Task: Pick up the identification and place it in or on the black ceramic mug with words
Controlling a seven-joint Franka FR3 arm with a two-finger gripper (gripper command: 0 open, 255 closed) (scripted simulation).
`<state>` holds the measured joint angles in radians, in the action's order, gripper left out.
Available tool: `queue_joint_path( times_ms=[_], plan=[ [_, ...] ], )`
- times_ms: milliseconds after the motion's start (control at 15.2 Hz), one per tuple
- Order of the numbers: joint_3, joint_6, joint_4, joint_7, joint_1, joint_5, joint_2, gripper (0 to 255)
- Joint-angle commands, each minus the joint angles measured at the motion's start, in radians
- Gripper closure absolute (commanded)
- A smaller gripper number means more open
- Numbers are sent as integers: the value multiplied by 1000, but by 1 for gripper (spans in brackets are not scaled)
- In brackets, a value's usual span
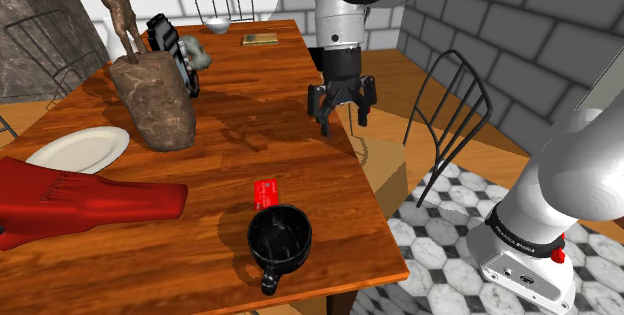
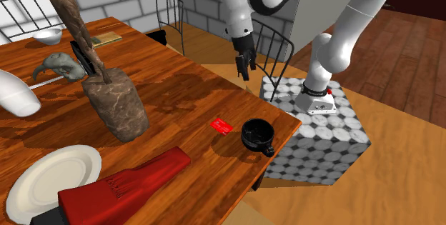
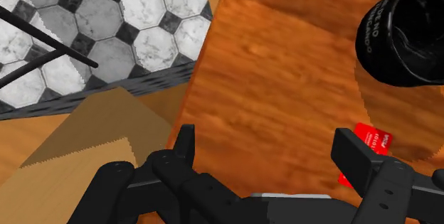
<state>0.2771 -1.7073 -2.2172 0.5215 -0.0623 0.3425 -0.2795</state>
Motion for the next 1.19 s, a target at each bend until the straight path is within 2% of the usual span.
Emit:
queue_joint_path(
  times_ms=[0, 462, 924, 1122],
  plan=[
    [25, -27, 39, 61, -6, 18, 78, 0],
    [80, -105, 199, 256, -41, 52, 353, 0],
    [95, -155, 413, 431, -99, 66, 641, 0],
    [96, -182, 408, 438, -110, 71, 662, 0]
  ],
)
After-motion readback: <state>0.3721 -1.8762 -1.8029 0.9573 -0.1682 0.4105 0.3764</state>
